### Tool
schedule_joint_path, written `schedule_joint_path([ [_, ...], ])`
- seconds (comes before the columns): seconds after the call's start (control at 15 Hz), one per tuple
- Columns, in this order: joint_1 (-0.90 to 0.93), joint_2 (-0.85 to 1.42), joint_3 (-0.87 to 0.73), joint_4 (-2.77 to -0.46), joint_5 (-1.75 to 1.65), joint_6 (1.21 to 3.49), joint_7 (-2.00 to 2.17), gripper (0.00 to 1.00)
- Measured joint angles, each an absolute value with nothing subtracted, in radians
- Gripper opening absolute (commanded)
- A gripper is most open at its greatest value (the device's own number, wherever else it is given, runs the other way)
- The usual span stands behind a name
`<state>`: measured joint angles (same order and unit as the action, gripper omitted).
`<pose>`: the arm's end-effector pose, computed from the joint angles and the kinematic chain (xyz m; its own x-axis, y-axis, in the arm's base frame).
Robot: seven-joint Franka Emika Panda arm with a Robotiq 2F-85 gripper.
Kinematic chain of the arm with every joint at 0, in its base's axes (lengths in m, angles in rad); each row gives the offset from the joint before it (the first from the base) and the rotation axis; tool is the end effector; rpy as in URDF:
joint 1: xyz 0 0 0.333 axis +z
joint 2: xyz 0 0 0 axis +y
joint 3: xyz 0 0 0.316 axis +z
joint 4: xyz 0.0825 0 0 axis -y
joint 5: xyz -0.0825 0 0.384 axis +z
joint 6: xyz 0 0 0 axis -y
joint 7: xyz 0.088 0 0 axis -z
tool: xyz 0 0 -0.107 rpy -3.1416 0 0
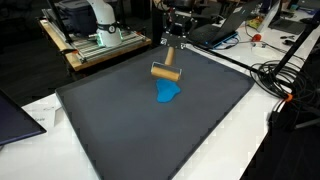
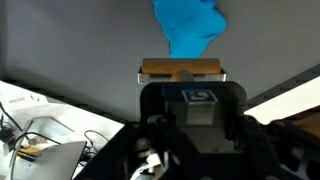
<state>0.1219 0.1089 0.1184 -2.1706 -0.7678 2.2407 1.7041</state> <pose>0.5398 0.1108 0.3469 0.5049 -0.6768 0.5357 -0.8323 -0.5462 0.0945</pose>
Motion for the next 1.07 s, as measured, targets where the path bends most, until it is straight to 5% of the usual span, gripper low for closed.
schedule_joint_path([
  [1.07, 0.049, 0.077, 0.026, -2.116, -0.420, 2.355, 0.879, 0.23],
])
